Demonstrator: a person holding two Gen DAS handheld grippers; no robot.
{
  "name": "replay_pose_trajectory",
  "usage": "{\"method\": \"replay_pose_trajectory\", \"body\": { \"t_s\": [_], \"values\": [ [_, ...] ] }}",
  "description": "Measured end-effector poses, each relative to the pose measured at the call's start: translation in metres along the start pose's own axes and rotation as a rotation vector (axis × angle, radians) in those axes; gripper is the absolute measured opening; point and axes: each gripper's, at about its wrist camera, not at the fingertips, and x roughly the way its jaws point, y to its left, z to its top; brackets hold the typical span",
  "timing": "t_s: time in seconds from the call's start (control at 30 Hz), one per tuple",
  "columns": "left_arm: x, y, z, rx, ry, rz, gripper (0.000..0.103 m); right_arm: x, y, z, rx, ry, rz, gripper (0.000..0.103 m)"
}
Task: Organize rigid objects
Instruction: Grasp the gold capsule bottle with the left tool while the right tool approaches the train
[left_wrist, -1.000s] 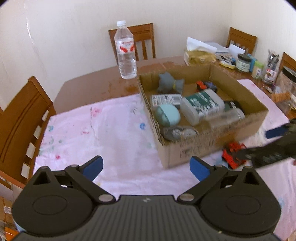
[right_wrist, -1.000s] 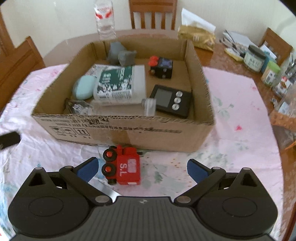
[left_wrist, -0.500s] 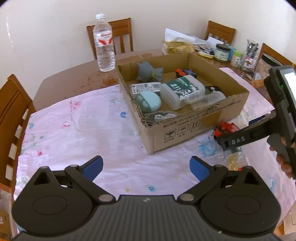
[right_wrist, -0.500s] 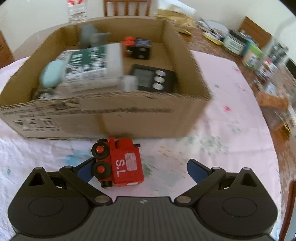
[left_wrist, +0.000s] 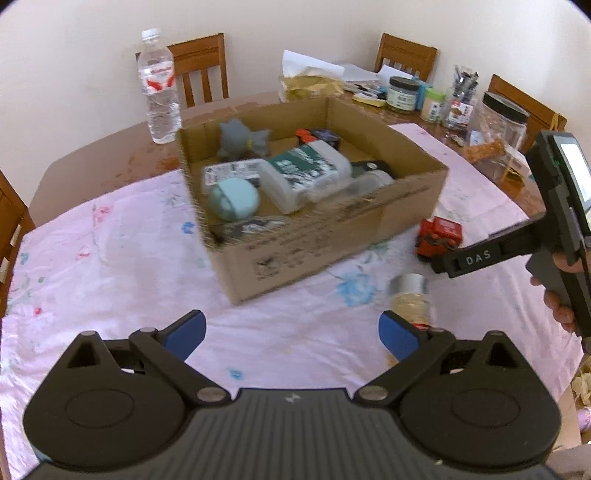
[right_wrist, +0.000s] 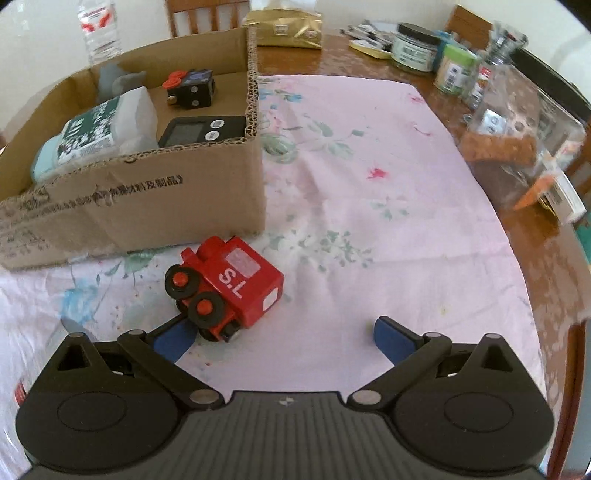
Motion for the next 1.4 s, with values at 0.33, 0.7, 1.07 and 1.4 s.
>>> {"method": "replay_pose_trajectory", "body": {
  "t_s": [0.33, 0.7, 1.07, 1.4],
  "values": [
    [0.012, -0.063, -0.020, -0.034, 0.113, -0.006, 0.100, -0.003, -0.014, -0.006, -0.172, -0.041, 0.096, 0.103],
    [0.025, -0.065, -0.041, -0.140, 0.183, 0.166, 0.100, -0.004, -0.023, -0.011, -0.276, -0.084, 0.161, 0.103],
    [0.037, -0.047, -0.030, -0.193, 0.153, 0.268, 0.100, -0.002, -0.029, -0.015, -0.338, -0.085, 0.198, 0.103],
    [0.039, -0.082, -0.044, -0.186, 0.144, 0.137, 0.102, -0.004, -0.035, -0.019, -0.416, -0.096, 0.248, 0.103]
  ]
}}
